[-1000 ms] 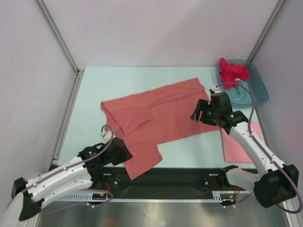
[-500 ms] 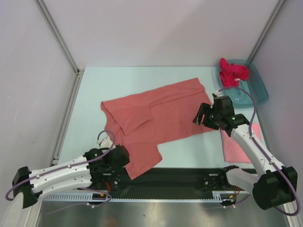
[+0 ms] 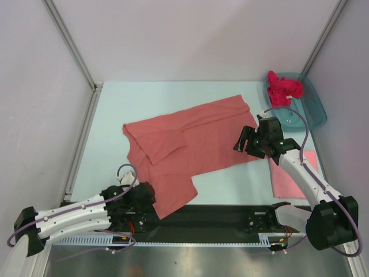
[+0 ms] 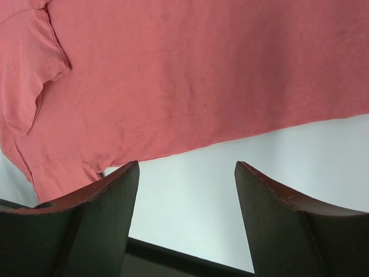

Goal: Fold and stack the t-shirts
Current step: Fold the tshirt

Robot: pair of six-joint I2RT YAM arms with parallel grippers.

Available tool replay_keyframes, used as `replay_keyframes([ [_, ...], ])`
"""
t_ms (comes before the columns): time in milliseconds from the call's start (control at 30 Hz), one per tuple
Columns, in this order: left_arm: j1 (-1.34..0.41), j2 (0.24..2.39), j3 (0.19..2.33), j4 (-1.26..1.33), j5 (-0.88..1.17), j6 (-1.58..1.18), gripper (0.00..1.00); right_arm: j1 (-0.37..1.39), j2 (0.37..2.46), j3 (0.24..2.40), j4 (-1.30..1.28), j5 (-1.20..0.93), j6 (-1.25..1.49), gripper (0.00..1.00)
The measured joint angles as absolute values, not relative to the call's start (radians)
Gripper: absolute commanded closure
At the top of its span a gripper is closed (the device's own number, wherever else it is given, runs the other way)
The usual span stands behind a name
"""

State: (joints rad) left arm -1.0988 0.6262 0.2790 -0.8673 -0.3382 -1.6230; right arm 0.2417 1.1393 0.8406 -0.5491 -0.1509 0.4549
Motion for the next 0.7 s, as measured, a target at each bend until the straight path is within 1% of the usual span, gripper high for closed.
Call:
replay_keyframes([
  [67, -1.099, 0.64, 0.285, -0.86, -0.331, -1.619, 0.75, 0.242, 1.141, 0.837, -0.549, -0.153, 0.455, 0.26],
  [100, -1.099, 0.643, 0.287, -0.857, -0.327, -1.614, 0.78, 0.242, 1.141, 0.836, -0.548, -0.153, 0.455, 0.26],
  [167, -1.099, 0.646, 0.29, -0.853, -0.322, -1.605, 0.8, 0.242, 1.143, 0.836, -0.547, -0.153, 0.455, 0.26],
  [233, -1.1, 0.648, 0.292, -0.849, -0.319, -1.591, 0.84, 0.242, 1.15, 0.836, -0.544, -0.153, 0.455, 0.26],
  [267, -1.101, 0.648, 0.294, -0.848, -0.318, -1.586, 0.87, 0.242, 1.154, 0.836, -0.542, -0.153, 0.455, 0.26],
  [300, -1.101, 0.648, 0.295, -0.847, -0.319, -1.579, 0.94, 0.242, 1.159, 0.836, -0.541, -0.153, 0.455, 0.26],
  [367, -1.101, 0.645, 0.3, -0.825, -0.337, -1.57, 1.0, 0.242, 1.166, 0.834, -0.541, -0.153, 0.455, 0.26],
  [567, -1.101, 0.632, 0.339, -0.772, -0.376, -1.541, 1.0, 0.226, 1.181, 0.831, -0.535, -0.148, 0.467, 0.28],
  [633, -1.101, 0.633, 0.35, -0.765, -0.39, -1.523, 1.0, 0.198, 1.195, 0.827, -0.522, -0.149, 0.476, 0.35],
  [667, -1.101, 0.635, 0.356, -0.764, -0.395, -1.512, 0.99, 0.17, 1.205, 0.823, -0.511, -0.147, 0.486, 0.4],
  [700, -1.101, 0.636, 0.361, -0.762, -0.399, -1.502, 1.0, 0.139, 1.216, 0.815, -0.497, -0.146, 0.497, 0.51],
])
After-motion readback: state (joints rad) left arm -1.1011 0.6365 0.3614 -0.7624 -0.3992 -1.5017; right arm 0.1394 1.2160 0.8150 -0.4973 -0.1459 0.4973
